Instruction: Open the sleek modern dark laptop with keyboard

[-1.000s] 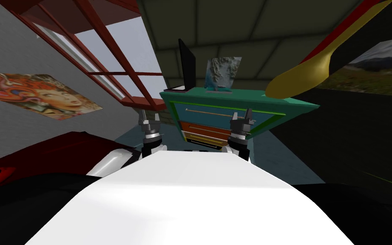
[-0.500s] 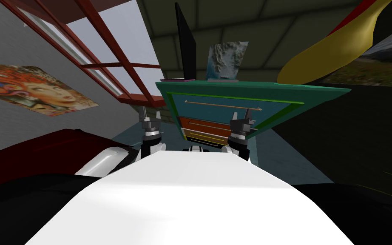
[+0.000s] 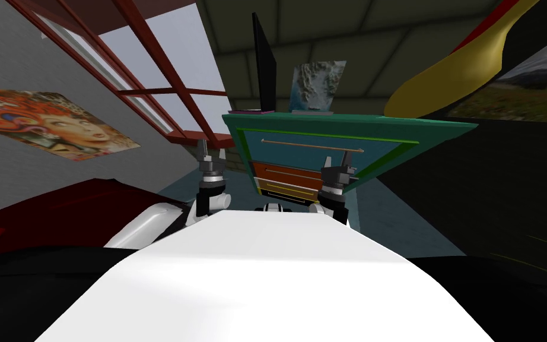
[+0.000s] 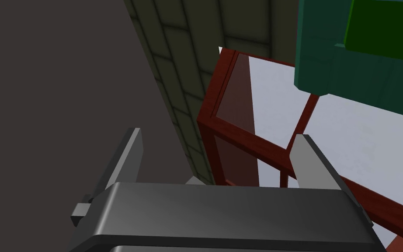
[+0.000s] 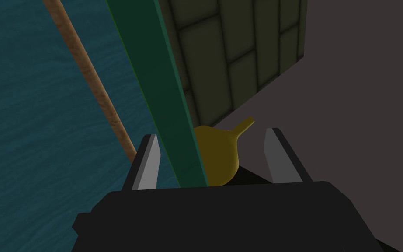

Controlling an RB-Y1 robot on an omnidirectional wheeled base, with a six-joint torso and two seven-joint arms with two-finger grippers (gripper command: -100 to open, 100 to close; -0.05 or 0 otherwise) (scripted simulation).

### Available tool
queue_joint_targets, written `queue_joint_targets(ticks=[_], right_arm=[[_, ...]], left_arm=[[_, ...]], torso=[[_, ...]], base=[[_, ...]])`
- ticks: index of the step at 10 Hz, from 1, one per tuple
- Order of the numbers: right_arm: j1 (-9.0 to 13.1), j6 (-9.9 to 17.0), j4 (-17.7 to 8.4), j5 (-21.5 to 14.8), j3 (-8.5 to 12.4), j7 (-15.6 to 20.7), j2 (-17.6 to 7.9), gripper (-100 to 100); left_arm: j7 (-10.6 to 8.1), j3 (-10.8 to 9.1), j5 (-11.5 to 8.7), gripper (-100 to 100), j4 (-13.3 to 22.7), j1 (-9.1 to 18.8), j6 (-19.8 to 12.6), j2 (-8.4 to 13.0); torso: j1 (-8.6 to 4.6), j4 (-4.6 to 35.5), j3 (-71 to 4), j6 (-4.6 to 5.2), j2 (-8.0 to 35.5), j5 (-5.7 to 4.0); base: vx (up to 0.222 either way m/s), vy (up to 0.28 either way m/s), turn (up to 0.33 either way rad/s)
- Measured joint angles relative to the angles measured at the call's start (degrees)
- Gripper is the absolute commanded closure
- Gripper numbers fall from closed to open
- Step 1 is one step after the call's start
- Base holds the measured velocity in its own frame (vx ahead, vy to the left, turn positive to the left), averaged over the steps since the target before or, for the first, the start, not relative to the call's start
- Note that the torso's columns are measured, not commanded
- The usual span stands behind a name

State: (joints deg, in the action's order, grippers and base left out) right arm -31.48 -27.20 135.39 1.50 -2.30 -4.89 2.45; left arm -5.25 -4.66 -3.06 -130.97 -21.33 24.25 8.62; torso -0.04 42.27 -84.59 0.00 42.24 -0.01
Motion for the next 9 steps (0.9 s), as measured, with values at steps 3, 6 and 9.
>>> queue_joint_targets(ticks=[3, 6, 9], right_arm=[[0.0, 0.0, 0.0, 0.0, 0.0, 0.0, 0.0, 0], [0.0, 0.0, 0.0, 0.0, 0.0, 0.0, 0.0, 0], [0.0, 0.0, 0.0, 0.0, 0.0, 0.0, 0.0, 0]], left_arm=[[1.17, -0.58, 0.2, -100, -0.1, 4.8, -3.8, 1.3], [2.44, -0.80, 0.5, -100, -0.2, 9.1, -7.1, 1.8], [4.03, -1.17, 1.0, -100, -0.8, 14.6, -11.8, 2.1]], torso=[[0.08, 0.0, 0.0, 0.00, 0.0, 0.02], [0.03, 0.0, 0.0, 0.00, 0.0, 0.01], [0.02, 0.0, 0.0, 0.00, 0.1, 0.01]], base=[[-0.035, 0.029, -0.002], [-0.041, 0.036, -0.003], [-0.042, 0.032, -0.005]])
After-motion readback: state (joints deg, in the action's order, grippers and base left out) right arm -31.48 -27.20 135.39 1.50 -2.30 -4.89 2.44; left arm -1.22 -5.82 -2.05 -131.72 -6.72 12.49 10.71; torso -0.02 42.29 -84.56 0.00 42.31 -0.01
